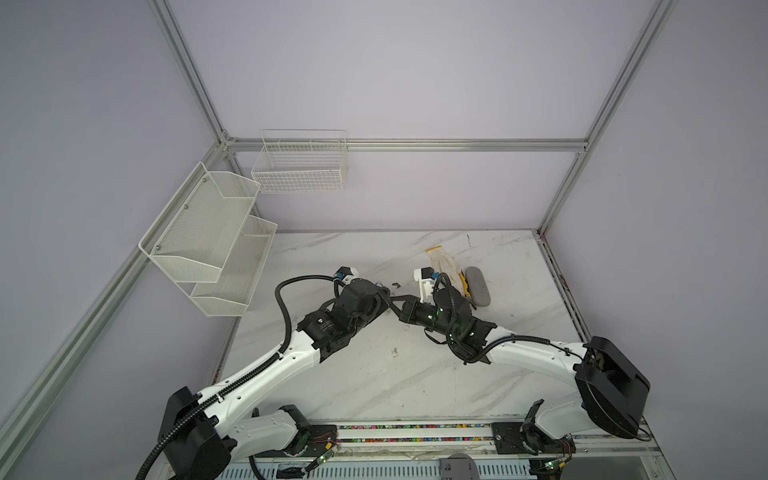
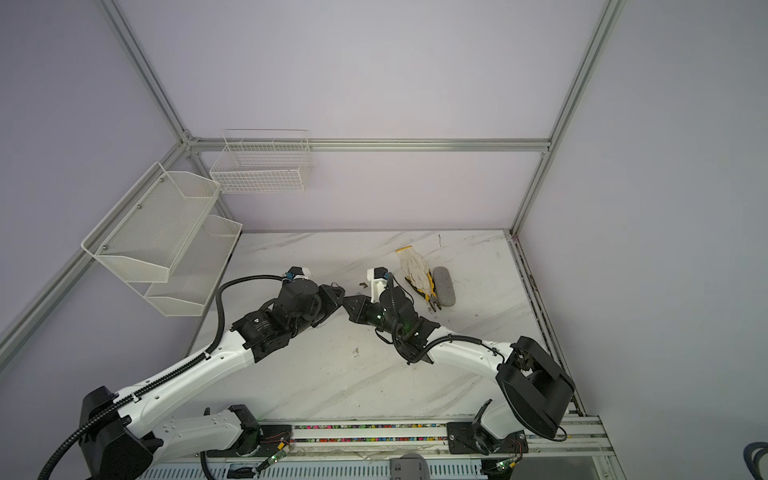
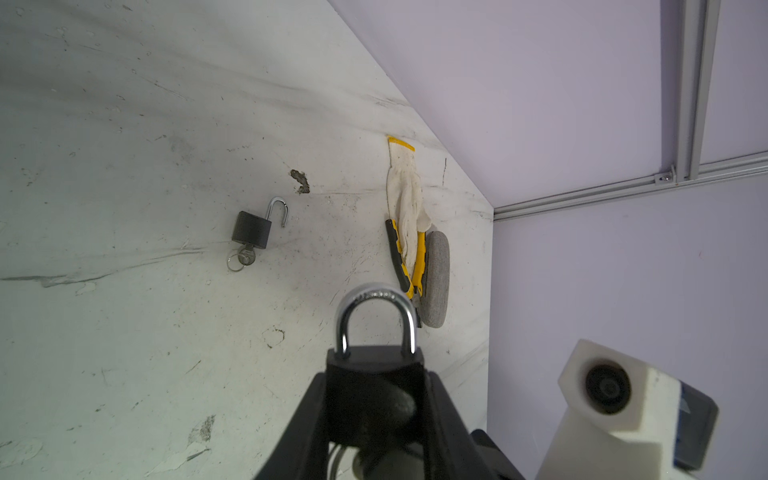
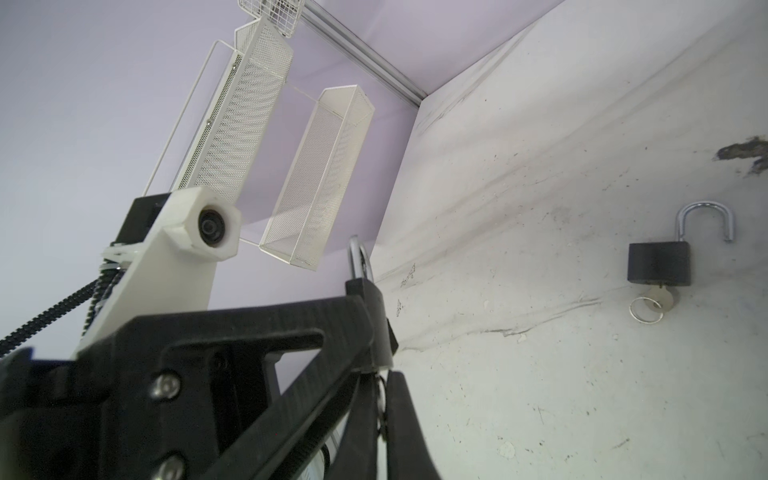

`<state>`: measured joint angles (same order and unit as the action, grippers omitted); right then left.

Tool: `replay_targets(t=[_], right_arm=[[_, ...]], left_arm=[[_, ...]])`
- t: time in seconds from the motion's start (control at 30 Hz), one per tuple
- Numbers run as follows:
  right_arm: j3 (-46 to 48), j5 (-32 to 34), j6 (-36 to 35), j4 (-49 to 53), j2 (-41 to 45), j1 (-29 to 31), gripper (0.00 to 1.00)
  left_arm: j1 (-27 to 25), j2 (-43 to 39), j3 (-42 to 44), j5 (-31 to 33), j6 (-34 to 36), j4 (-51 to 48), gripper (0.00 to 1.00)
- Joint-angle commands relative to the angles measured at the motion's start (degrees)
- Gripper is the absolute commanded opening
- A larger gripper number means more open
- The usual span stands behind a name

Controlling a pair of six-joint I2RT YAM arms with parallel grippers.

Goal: Unlock with the key

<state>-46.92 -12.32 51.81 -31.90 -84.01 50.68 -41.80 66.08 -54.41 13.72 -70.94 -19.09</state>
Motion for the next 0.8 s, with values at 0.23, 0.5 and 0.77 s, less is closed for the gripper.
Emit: replay_targets(t=[0.23,0.5,0.77], right_arm=[[0.5,-8.2,12.8,-16.2,1.6,-1.4,0.0],[0.9,-10.2,17.9,-21.4,2.0,-1.9,0.0],[1.5,-10.7,21.9,-26.6,1.8,-2.0,0.0]], left_arm=[[-0.4,-4.7,7.3,-6.6,-2.5,20.6,0.0],[-0.5,-4.1,7.1,-8.2,-2.2,23.8,0.0],[-0.5,-3.3,7.7,-8.9,-3.1,26.4,0.0]])
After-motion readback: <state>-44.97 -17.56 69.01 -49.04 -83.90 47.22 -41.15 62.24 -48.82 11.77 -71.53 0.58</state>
